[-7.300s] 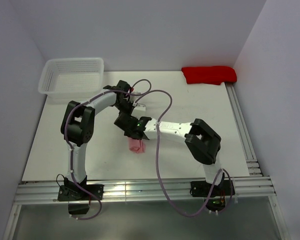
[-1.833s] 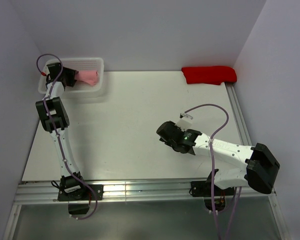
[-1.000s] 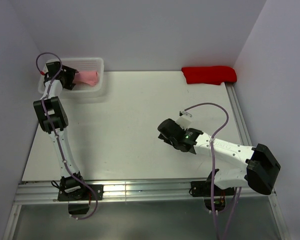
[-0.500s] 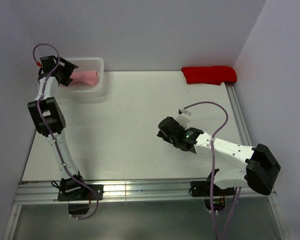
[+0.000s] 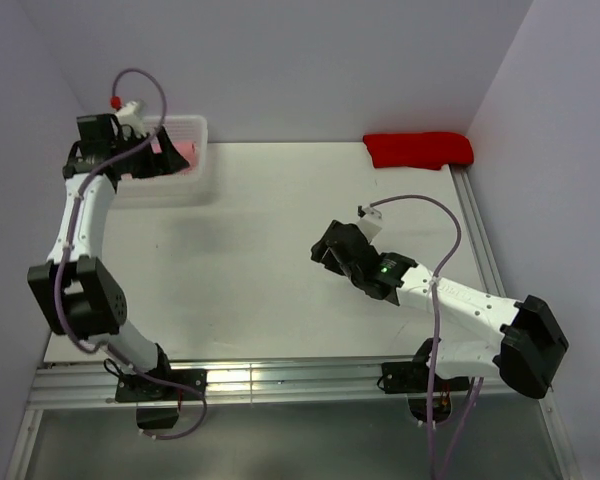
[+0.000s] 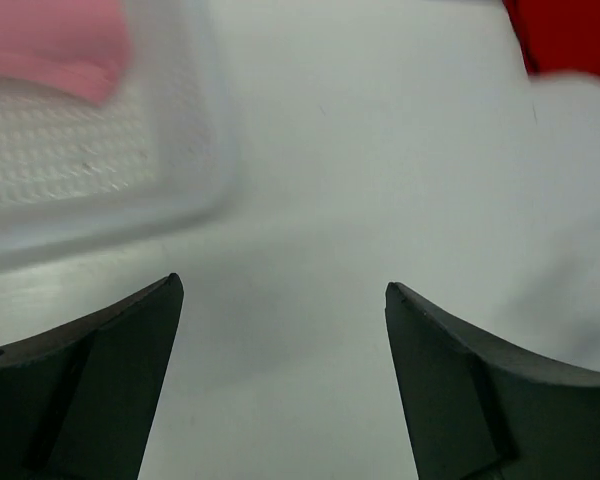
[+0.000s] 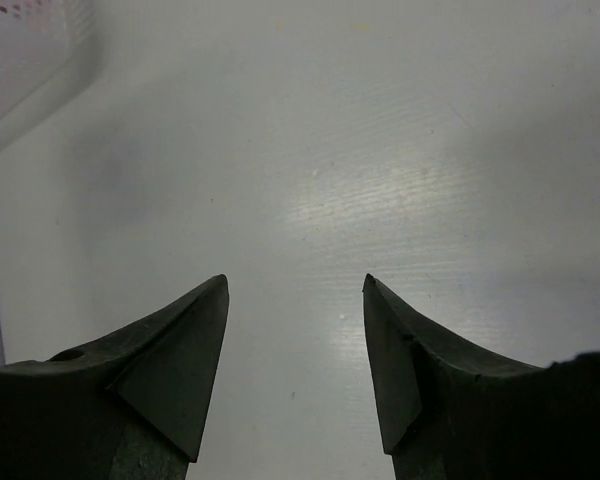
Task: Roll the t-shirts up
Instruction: Place the rolled tshirt into the container
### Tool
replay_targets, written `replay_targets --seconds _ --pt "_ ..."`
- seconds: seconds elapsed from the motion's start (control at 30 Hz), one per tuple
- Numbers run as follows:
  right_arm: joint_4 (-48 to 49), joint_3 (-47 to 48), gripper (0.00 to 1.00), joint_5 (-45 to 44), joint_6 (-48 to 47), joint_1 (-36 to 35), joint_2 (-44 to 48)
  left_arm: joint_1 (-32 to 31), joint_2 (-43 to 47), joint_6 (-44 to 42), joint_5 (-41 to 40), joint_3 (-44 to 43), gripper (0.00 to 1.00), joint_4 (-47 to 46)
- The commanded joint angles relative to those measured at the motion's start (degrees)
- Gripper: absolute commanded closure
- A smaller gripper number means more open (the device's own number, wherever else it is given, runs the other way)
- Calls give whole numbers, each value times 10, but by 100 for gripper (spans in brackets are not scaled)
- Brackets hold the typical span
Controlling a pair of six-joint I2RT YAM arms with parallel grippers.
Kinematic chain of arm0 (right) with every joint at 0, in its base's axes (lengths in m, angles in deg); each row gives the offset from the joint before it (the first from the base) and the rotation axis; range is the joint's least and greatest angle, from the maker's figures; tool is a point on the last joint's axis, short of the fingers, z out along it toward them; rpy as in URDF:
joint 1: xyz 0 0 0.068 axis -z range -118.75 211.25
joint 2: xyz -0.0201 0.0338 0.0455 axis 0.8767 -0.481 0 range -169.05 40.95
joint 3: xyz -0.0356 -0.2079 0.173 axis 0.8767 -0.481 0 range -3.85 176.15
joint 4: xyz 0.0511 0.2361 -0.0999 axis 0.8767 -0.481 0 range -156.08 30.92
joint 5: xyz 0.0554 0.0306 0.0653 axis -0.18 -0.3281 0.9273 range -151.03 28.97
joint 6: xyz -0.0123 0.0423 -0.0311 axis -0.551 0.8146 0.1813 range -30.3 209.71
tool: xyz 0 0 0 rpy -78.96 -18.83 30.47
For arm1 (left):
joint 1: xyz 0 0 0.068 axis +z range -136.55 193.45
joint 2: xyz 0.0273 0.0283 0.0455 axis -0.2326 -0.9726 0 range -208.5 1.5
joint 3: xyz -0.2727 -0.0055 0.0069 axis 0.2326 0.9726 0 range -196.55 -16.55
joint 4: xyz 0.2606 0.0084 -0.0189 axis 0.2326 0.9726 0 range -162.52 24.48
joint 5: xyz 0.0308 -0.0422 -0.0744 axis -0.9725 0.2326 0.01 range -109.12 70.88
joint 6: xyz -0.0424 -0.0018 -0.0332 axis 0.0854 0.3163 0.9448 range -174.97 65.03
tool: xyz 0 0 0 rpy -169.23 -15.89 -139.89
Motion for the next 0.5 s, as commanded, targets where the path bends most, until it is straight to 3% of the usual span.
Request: replay_targets --seconds 0.0,0.17,0.27,0.47 --pt "45 22 36 2 -31 6 29 -60 107 -169 30 101 12 62" --pt "47 22 34 -1 -36 9 52 -123 234 -237 103 245 11 73" --pt "43 19 33 -6 -36 9 60 -158 290 -255 73 308 9 59" --pt "55 3 32 -6 -36 11 71 -177 288 -242 79 334 10 50"
